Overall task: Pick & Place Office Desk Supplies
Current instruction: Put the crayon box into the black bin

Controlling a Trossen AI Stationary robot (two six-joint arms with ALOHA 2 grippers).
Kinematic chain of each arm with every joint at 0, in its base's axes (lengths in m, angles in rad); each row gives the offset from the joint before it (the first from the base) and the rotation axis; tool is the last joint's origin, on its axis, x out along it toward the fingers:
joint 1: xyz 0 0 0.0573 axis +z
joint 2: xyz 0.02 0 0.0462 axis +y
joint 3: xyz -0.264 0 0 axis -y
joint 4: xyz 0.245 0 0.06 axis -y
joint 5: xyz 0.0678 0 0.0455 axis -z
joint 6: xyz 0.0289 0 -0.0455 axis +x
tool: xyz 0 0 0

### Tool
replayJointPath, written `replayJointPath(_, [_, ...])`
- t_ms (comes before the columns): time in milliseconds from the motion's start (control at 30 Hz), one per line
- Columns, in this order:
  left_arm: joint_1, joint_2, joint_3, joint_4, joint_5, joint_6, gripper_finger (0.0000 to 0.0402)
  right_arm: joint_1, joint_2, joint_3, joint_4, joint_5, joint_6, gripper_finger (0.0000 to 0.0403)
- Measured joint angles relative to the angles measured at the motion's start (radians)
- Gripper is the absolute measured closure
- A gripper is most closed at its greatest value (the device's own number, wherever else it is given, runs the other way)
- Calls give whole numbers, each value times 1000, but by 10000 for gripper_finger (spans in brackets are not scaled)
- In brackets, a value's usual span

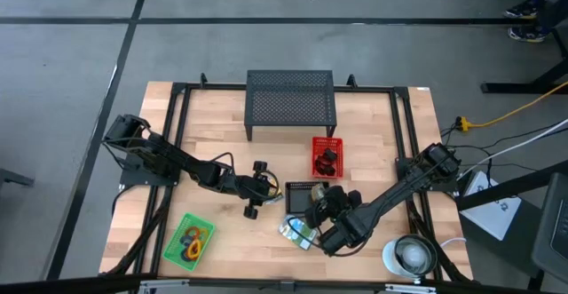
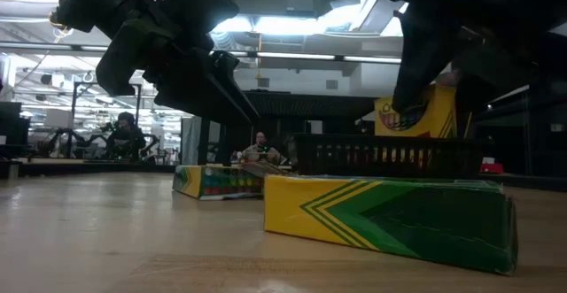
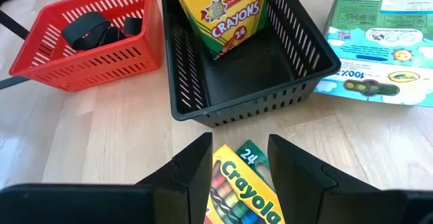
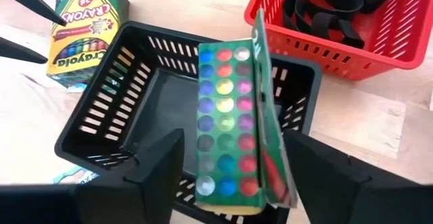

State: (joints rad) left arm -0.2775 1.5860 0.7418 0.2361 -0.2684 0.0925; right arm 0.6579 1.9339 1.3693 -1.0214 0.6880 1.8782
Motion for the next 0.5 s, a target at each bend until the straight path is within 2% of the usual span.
replayJointPath(133, [0, 0, 0, 4, 1, 12, 261, 3, 0, 10, -7, 8, -1, 145])
replayJointPath(333, [-3, 0, 0, 66, 10, 38, 260, 10, 0, 110, -73, 104, -53, 152])
replayJointPath(500, [-3, 0, 0, 81, 37, 49, 261, 10, 0, 224, -178, 67, -103, 162])
